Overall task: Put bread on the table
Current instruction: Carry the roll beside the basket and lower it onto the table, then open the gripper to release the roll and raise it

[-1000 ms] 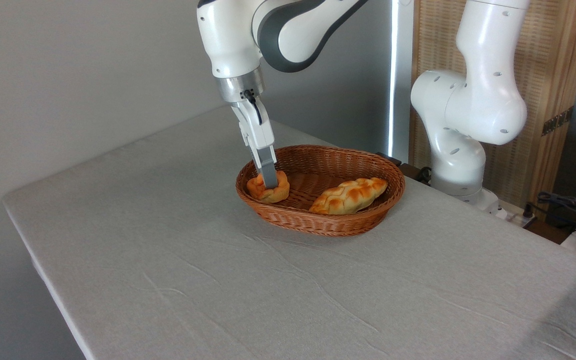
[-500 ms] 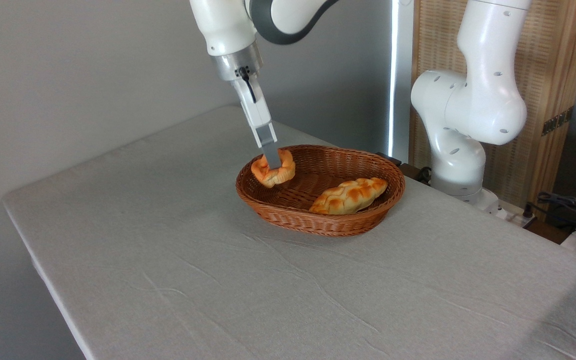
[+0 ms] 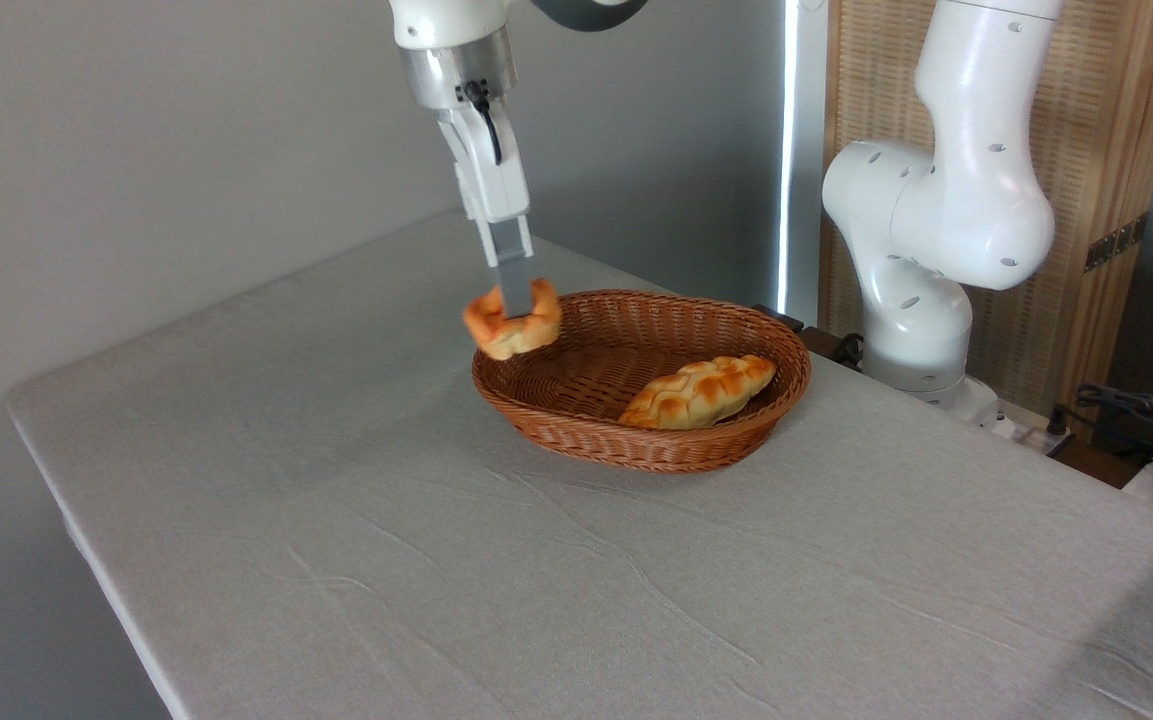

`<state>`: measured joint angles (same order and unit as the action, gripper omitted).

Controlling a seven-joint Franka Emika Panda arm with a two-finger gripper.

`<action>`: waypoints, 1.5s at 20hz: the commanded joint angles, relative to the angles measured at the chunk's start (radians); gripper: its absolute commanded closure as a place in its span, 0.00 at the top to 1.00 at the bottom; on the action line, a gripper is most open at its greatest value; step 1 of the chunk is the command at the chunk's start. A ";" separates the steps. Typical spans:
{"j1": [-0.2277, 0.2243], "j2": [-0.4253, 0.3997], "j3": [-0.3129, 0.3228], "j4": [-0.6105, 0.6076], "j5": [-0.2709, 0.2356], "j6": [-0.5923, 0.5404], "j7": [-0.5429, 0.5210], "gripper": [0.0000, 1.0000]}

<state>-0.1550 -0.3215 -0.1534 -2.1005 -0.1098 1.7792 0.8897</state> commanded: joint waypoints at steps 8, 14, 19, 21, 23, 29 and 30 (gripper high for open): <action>-0.014 0.255 0.012 0.027 0.180 0.422 0.014 0.49; -0.028 0.297 0.008 0.027 0.185 0.431 0.017 1.00; -0.029 0.295 0.006 0.031 0.182 0.431 0.015 1.00; -0.029 0.292 0.005 0.034 0.179 0.431 0.012 1.00; -0.029 0.292 0.005 0.034 0.179 0.431 0.012 1.00; -0.028 0.277 0.018 0.060 0.165 0.430 0.000 1.00; -0.028 0.276 0.020 0.074 0.160 0.425 -0.003 1.00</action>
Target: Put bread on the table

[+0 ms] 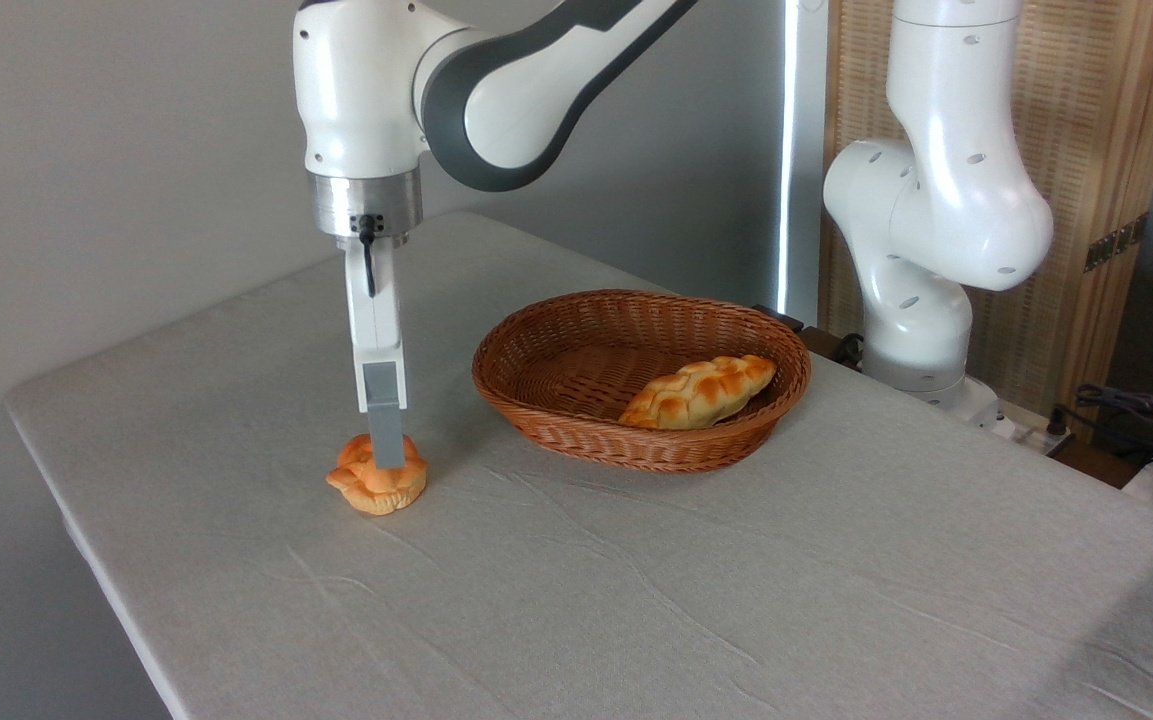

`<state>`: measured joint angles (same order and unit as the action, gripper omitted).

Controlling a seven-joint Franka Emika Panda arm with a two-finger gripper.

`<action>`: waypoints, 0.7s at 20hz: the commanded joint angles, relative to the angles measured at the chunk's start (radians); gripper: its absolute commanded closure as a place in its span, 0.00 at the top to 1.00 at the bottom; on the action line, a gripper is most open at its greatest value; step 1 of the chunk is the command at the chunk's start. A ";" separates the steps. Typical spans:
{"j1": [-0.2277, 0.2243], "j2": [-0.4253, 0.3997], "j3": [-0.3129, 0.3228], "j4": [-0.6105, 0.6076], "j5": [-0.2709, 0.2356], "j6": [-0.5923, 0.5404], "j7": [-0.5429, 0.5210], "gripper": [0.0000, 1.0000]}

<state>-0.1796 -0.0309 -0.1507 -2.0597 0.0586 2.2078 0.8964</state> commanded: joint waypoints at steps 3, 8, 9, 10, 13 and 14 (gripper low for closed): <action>0.008 -0.037 0.077 0.162 -0.122 -0.075 -0.037 1.00; 0.009 -0.018 0.186 0.374 -0.200 -0.362 -0.047 1.00; 0.009 -0.021 0.213 0.403 -0.200 -0.454 -0.048 1.00; 0.009 -0.024 0.241 0.423 -0.198 -0.536 -0.050 1.00; 0.009 -0.024 0.281 0.457 -0.186 -0.677 -0.051 1.00; 0.011 -0.024 0.283 0.463 -0.184 -0.692 -0.071 1.00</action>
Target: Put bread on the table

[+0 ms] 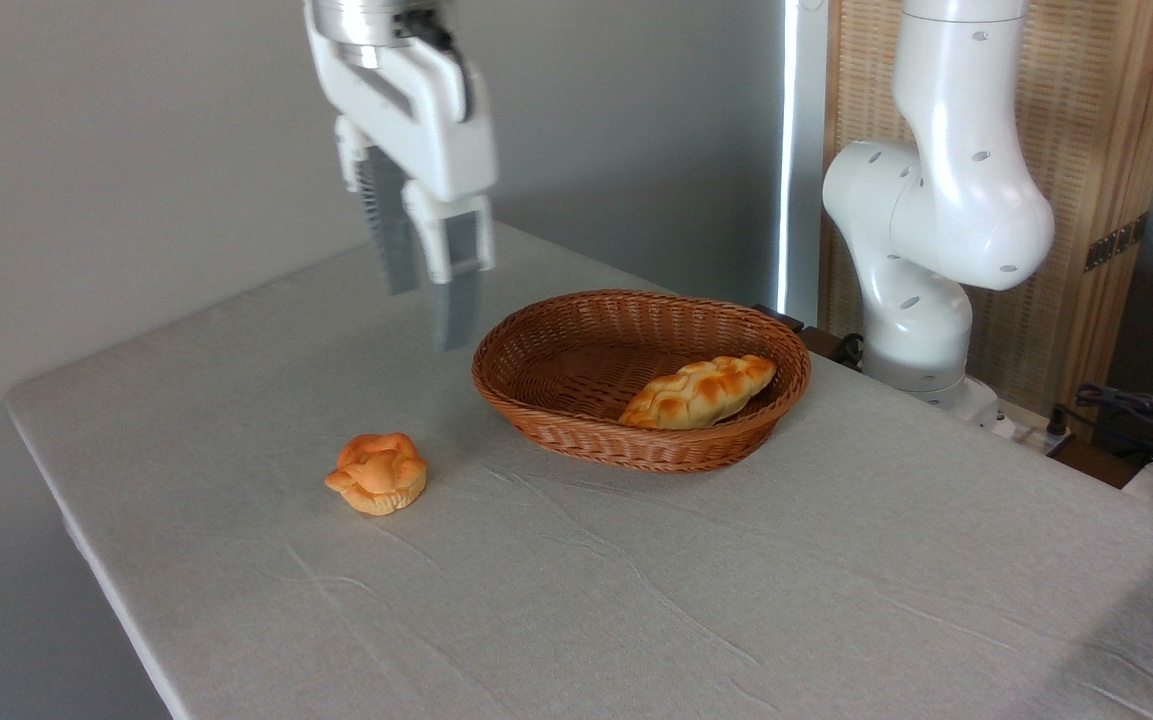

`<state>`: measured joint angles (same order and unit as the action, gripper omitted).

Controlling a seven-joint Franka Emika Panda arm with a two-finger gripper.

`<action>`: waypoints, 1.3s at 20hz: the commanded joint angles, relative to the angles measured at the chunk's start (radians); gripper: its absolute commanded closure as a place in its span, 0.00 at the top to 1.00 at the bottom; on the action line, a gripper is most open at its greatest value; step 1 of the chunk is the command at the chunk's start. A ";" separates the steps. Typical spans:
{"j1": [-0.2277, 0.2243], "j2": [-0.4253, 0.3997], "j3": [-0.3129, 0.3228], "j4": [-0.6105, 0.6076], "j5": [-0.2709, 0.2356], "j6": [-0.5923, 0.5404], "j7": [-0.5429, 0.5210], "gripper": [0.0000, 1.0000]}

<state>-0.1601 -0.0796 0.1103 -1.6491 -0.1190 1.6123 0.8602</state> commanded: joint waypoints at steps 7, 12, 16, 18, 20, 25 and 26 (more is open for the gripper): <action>0.098 0.046 -0.084 0.057 0.008 -0.080 -0.133 1.00; 0.128 0.046 -0.132 0.055 0.041 -0.048 -0.135 1.00; 0.126 0.046 -0.144 0.055 0.117 -0.029 -0.119 1.00; 0.126 0.046 -0.144 0.055 0.127 -0.023 -0.118 1.00; 0.126 0.046 -0.144 0.055 0.133 -0.022 -0.118 1.00; 0.126 0.044 -0.144 0.055 0.136 -0.025 -0.110 1.00; 0.126 0.044 -0.144 0.055 0.136 -0.025 -0.110 1.00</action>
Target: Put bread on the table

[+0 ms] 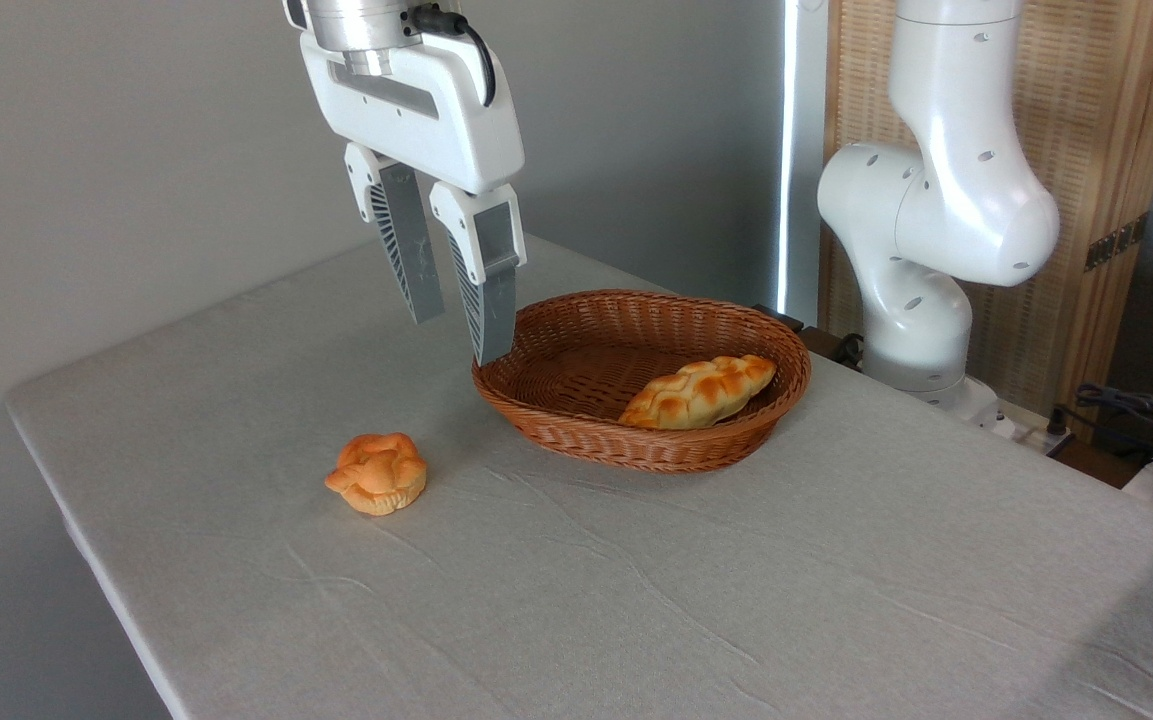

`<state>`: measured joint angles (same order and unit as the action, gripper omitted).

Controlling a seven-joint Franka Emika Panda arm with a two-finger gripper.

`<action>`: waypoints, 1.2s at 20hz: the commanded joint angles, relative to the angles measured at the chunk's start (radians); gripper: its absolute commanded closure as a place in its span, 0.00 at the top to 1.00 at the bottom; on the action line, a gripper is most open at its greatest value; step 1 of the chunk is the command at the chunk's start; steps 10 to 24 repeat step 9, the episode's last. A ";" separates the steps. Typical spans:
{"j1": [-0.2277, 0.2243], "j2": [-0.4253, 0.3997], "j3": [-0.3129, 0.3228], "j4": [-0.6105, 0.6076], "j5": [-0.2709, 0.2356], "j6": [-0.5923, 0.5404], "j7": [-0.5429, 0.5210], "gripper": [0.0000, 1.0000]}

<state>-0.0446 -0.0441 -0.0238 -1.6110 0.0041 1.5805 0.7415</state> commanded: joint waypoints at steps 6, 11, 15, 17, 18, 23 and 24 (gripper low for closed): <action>0.011 0.006 -0.001 0.019 0.007 0.003 -0.001 1.00; 0.011 0.006 0.002 0.017 0.004 0.003 0.006 1.00; 0.011 0.006 0.002 0.017 0.004 0.003 0.006 1.00; 0.011 0.006 0.002 0.017 0.004 0.003 0.006 1.00; 0.011 0.006 0.002 0.017 0.004 0.003 0.006 1.00; 0.011 0.006 0.002 0.017 0.004 0.003 0.006 1.00; 0.011 0.006 0.002 0.017 0.004 0.003 0.006 1.00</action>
